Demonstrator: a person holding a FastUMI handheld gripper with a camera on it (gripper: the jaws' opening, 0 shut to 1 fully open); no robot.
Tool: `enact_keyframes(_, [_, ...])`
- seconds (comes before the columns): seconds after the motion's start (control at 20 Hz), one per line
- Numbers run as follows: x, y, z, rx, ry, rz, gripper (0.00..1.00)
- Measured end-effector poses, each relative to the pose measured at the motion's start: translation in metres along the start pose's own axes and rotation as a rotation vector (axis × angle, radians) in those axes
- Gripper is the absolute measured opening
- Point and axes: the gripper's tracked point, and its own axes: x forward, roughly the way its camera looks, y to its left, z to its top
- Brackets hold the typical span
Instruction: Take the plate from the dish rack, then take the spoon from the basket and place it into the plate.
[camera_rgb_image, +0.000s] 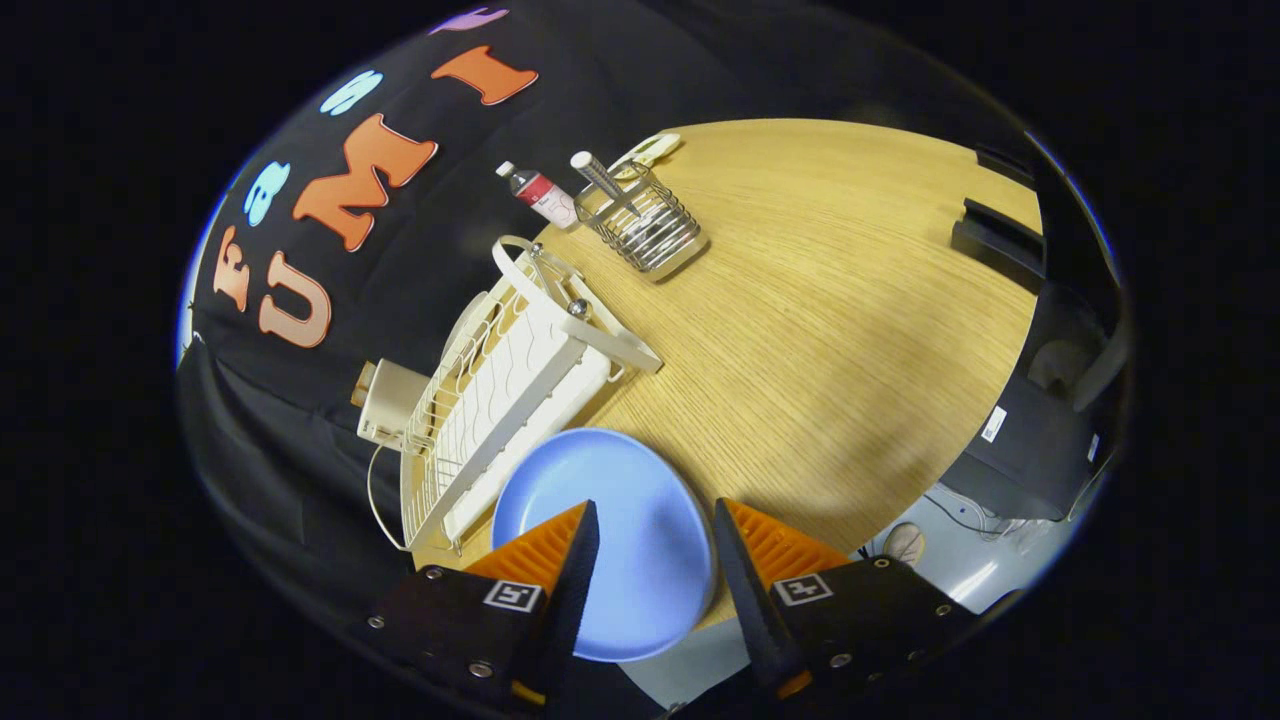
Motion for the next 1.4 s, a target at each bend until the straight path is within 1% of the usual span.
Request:
enact_keyframes(0.1, [-0.005,-0.002,0.015,-0.027,-0.031,-0.022,0.82])
enact_keyframes(0.15, [-0.009,-0.003,0.021,-0.045,-0.044,-0.037,0.91])
enact_keyframes(0.25, [-0.017,-0.003,0.035,-0.088,-0.073,-0.061,0.98])
enact_keyframes(0.45, [-0.033,0.008,0.060,-0.179,-0.124,-0.089,0.98])
enact_keyframes(0.7, [-0.047,0.040,0.079,-0.238,-0.163,-0.054,0.98])
enact_keyframes(0.9, [-0.052,0.056,0.091,-0.311,-0.199,-0.051,0.98])
enact_keyframes(1.05, [-0.053,0.066,0.093,-0.314,-0.202,-0.032,0.98])
enact_keyframes(1.4, [-0.058,0.076,0.114,-0.351,-0.244,-0.031,0.98])
